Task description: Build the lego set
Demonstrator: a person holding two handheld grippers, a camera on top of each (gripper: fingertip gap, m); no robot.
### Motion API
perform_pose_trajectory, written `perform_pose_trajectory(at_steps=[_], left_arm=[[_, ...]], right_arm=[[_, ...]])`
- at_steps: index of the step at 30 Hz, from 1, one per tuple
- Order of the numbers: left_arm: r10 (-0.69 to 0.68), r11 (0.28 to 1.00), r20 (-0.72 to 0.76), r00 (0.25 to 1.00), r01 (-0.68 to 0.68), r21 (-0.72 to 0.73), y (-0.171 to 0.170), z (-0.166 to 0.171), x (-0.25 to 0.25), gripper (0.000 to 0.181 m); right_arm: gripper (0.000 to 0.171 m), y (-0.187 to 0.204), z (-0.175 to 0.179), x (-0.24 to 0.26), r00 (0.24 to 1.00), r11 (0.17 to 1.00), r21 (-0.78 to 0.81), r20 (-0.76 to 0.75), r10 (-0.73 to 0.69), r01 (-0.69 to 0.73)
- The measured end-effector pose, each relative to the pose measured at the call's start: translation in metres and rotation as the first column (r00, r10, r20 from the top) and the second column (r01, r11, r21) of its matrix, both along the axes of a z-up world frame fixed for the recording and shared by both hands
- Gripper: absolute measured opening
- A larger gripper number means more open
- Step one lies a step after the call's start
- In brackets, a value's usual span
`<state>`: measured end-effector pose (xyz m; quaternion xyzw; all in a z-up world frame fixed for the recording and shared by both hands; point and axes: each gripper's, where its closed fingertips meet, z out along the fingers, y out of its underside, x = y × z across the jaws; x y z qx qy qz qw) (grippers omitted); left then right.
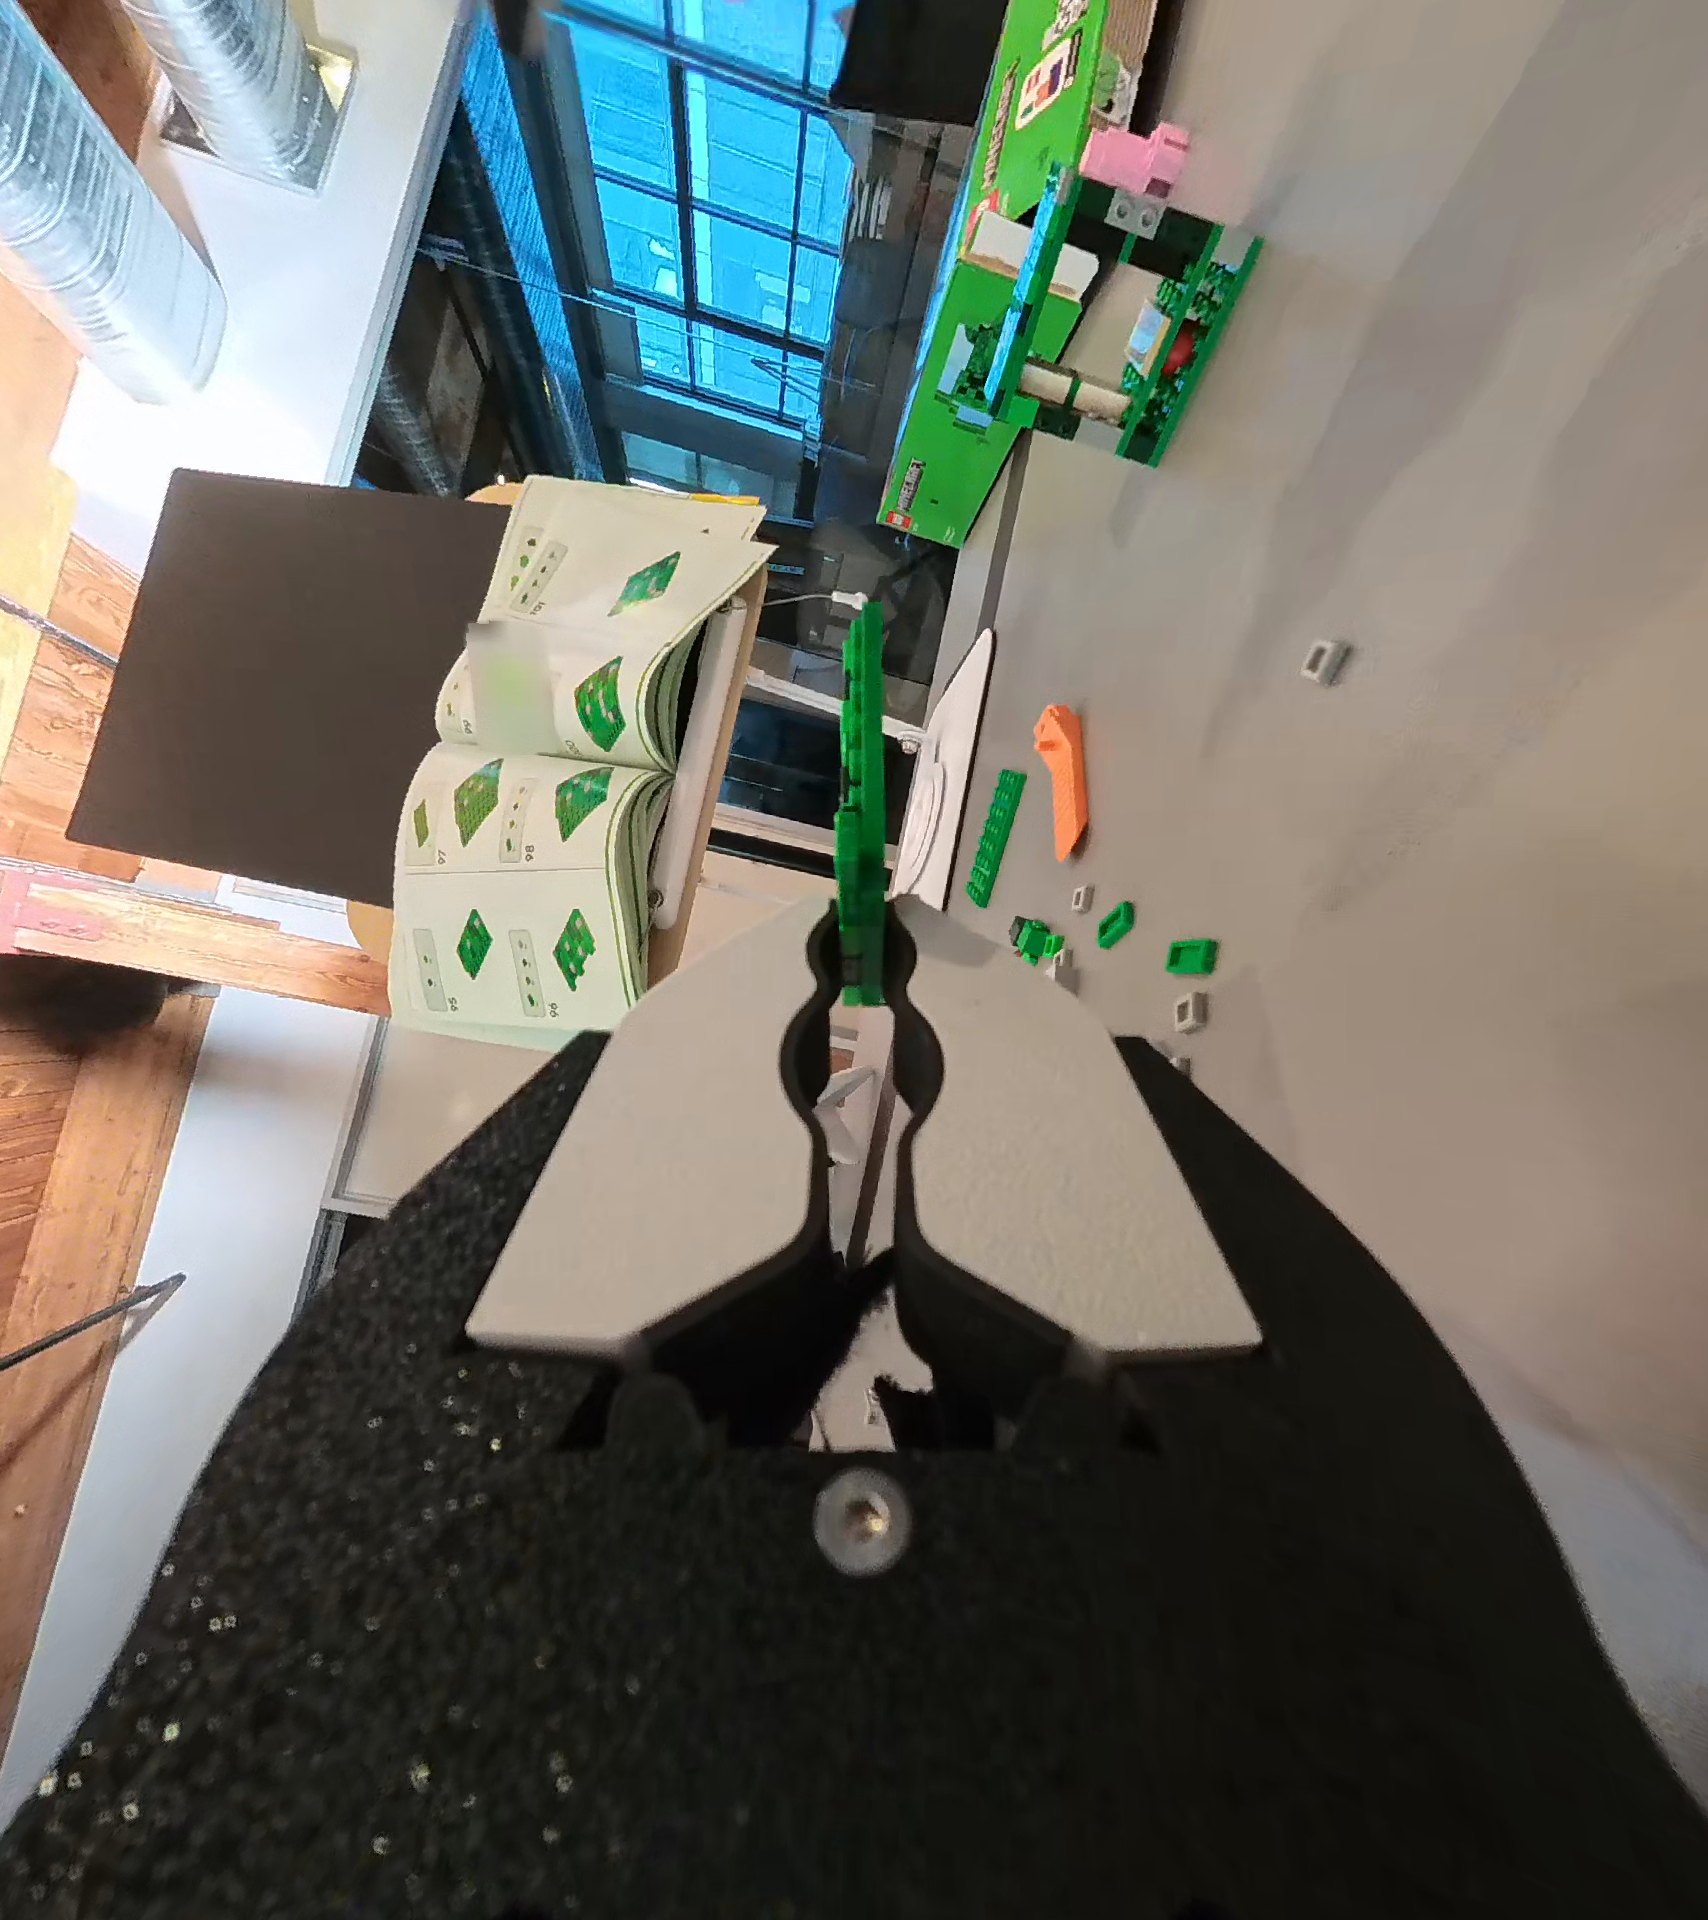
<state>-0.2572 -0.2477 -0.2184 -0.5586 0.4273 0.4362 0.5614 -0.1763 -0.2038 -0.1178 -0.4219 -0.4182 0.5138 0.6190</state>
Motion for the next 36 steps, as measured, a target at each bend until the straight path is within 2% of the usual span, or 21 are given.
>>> perform_pose_trajectory(at_steps=[4, 11, 15, 20, 26, 29, 30, 32, 36], left_arm=[[-0.004, 1.000, -0.011, 1.000, 0.004, 0.003, -0.002, 0.000, 0.000, 0.006], [0.006, 1.000, 0.000, 1.000, -0.006, 0.028, -0.004, 0.006, -0.002, 0.006], [-0.013, 1.000, 0.037, 0.999, 0.012, 0.026, -0.006, 0.005, 0.001, 0.006], [-0.010, 1.000, 0.038, 0.999, 0.009, 0.025, -0.006, 0.004, 0.001, 0.006], [-0.004, 1.000, 0.028, 1.000, 0.004, 0.030, -0.007, 0.004, -0.001, 0.006], [0.049, 0.998, -0.012, 0.999, -0.048, 0.047, -0.008, 0.007, -0.016, 0.006], [0.076, 0.996, -0.018, 0.997, -0.075, 0.056, -0.009, 0.009, -0.024, 0.006], [0.138, 0.988, -0.012, 0.990, -0.136, 0.077, -0.012, 0.013, -0.046, 0.006], [0.224, 0.973, -0.076, 0.972, -0.218, 0.078, -0.023, 0.013, -0.082, 0.005]], right_arm=[[0.061, -0.014, 0.018, 0.003, 0.999, 1.000, -0.023, -0.052, 0.015, -0.016], [0.051, -0.016, -0.027, -0.011, 0.999, 0.999, -0.027, 0.024, 0.022, -0.021], [0.050, -0.039, -0.060, -0.027, 0.983, 0.990, -0.011, 0.113, 0.143, -0.142], [0.044, -0.054, -0.068, -0.032, 0.981, 0.983, 0.097, 0.133, 0.140, -0.153], [0.040, -0.049, -0.066, -0.030, 0.983, 0.988, 0.049, 0.115, 0.143, -0.149], [0.039, -0.046, -0.066, -0.030, 0.983, 0.989, 0.022, 0.115, 0.144, -0.147], [0.037, -0.045, -0.067, -0.030, 0.981, 0.989, 0.012, 0.128, 0.148, -0.151], [0.016, -0.049, -0.075, -0.030, 0.955, 0.976, -0.005, 0.208, 0.213, -0.217], [0.016, -0.039, -0.104, -0.038, 0.843, 0.959, -0.076, 0.462, 0.276, -0.273]])
